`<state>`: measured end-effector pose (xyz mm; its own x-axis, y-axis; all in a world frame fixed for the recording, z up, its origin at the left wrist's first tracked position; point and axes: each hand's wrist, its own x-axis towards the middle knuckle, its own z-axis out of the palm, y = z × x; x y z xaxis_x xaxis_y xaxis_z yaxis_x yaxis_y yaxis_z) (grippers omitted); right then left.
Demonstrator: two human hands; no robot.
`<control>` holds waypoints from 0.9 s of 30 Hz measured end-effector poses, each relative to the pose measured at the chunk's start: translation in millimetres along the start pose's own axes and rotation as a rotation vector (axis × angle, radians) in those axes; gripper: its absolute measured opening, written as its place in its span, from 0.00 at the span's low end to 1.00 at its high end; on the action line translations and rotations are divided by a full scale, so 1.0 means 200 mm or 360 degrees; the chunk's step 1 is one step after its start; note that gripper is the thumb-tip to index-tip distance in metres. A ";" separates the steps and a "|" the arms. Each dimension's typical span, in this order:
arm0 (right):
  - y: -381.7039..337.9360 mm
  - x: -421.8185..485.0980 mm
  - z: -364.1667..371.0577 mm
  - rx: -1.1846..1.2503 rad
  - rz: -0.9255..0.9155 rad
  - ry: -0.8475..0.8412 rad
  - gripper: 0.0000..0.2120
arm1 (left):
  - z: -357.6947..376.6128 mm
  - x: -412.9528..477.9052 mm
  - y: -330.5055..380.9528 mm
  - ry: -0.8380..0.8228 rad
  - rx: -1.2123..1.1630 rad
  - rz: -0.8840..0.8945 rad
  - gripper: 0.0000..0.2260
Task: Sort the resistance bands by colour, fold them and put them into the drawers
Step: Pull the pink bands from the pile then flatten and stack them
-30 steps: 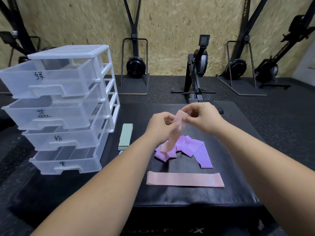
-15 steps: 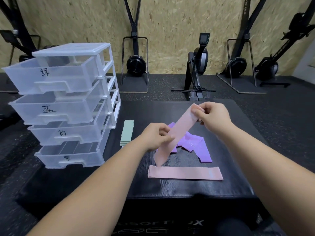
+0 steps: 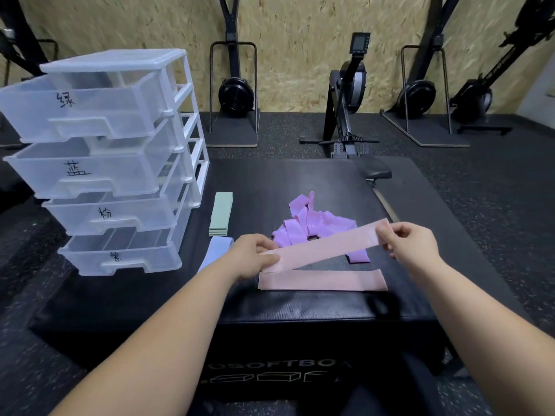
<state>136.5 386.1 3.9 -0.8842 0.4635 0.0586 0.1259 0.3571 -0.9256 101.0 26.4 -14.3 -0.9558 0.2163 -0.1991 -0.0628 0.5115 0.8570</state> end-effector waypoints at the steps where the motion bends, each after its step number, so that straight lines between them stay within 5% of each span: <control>1: 0.05 -0.01 0.00 0.0003 0.0018 -0.0004 0.16 | 0.02 0.00 -0.02 0.0076 -0.0019 -0.0018 0.05; 12: 0.31 -0.16 0.00 -0.0354 0.0089 0.0069 0.14 | 0.19 -0.04 -0.13 0.0591 0.0158 -0.0014 0.07; 27: 0.47 -0.22 0.08 -0.0928 -0.0170 0.0195 0.16 | 0.31 -0.03 -0.29 0.0697 0.0874 0.0347 0.13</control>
<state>180.4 386.2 -91.5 -0.8517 0.4782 0.2145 0.2958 0.7765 -0.5564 128.8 46.7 -91.4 -0.9646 0.0674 0.2551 0.1848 0.8626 0.4710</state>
